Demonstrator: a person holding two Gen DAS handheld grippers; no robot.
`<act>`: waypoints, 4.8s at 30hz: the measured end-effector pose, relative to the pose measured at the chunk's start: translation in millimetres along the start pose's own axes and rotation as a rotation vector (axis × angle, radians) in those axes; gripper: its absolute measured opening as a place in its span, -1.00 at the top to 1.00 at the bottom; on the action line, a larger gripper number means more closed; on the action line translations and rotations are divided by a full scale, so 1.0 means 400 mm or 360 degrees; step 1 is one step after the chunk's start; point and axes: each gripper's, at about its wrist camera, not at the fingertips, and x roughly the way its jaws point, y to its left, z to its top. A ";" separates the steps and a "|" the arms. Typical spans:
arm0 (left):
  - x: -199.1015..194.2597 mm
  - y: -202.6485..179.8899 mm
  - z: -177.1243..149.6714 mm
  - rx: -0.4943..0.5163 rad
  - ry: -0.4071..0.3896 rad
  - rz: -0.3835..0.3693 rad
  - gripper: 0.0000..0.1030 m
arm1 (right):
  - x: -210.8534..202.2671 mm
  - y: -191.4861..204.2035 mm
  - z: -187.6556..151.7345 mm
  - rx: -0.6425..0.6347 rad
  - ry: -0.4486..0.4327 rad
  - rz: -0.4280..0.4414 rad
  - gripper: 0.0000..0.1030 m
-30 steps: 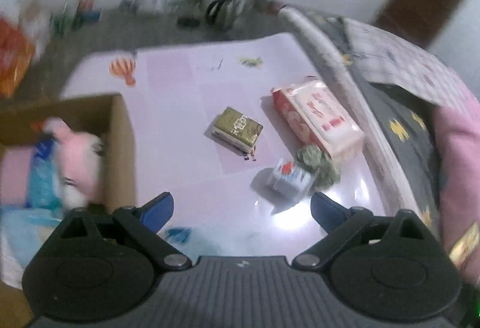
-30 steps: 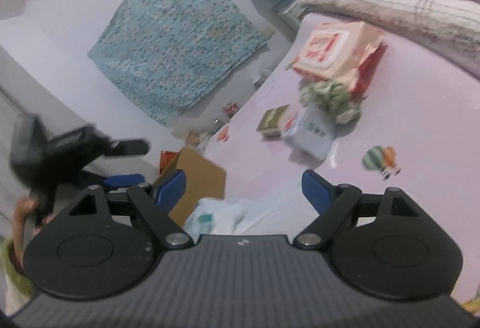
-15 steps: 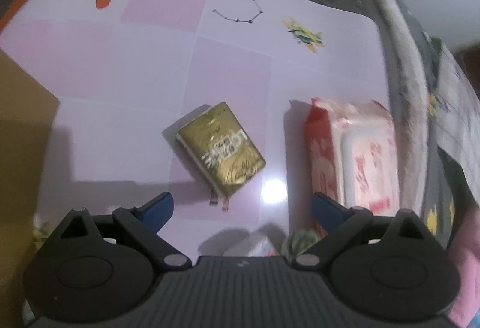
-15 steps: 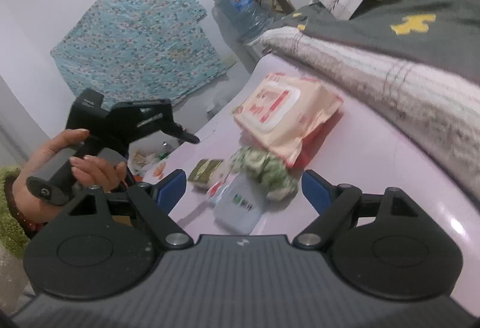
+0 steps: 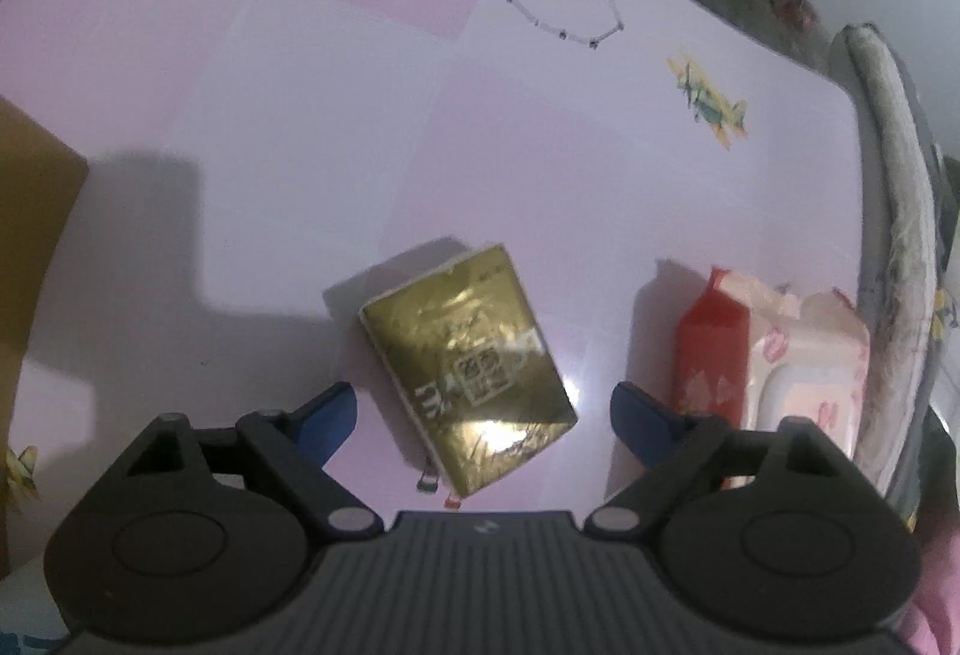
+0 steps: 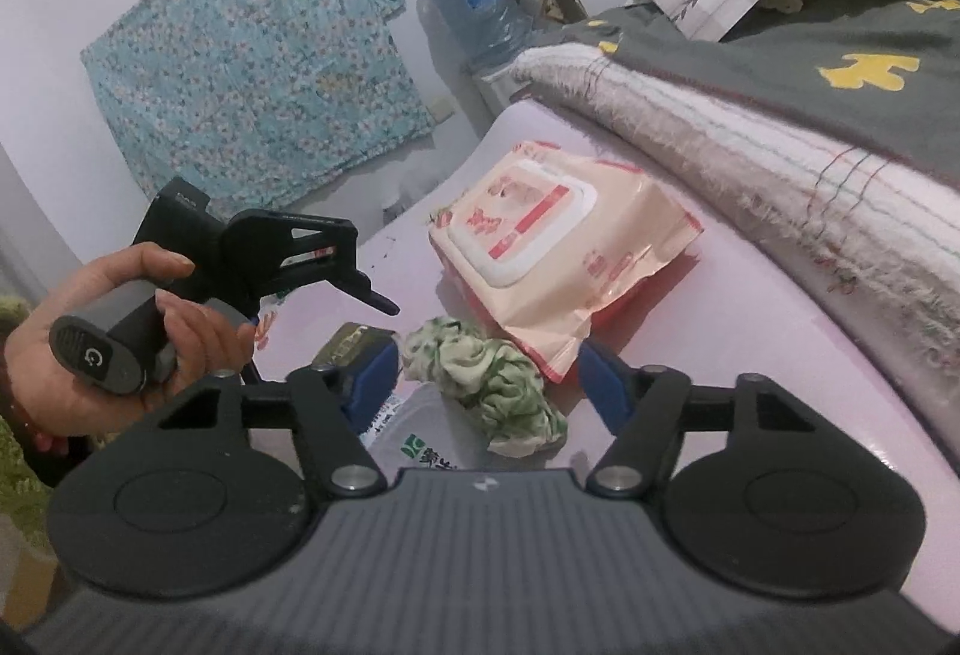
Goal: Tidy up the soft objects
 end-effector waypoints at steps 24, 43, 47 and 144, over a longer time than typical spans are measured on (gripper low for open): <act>-0.104 0.009 -0.043 0.0028 -0.0097 -0.0180 -0.07 | -0.049 -0.009 -0.005 0.0102 -0.0079 0.0123 0.99; -0.433 0.113 -0.175 0.0148 -0.0261 -0.0468 -0.07 | -0.079 -0.002 -0.041 -0.0146 0.0096 0.0036 -0.22; -0.512 0.167 -0.197 0.0158 -0.0314 -0.0514 -0.07 | -0.003 0.001 -0.050 -0.0117 0.0253 0.0125 -0.24; -0.611 1.084 -0.426 0.0472 -0.0701 0.0039 -0.40 | -0.189 0.888 -0.467 -0.0641 0.1062 0.0824 0.35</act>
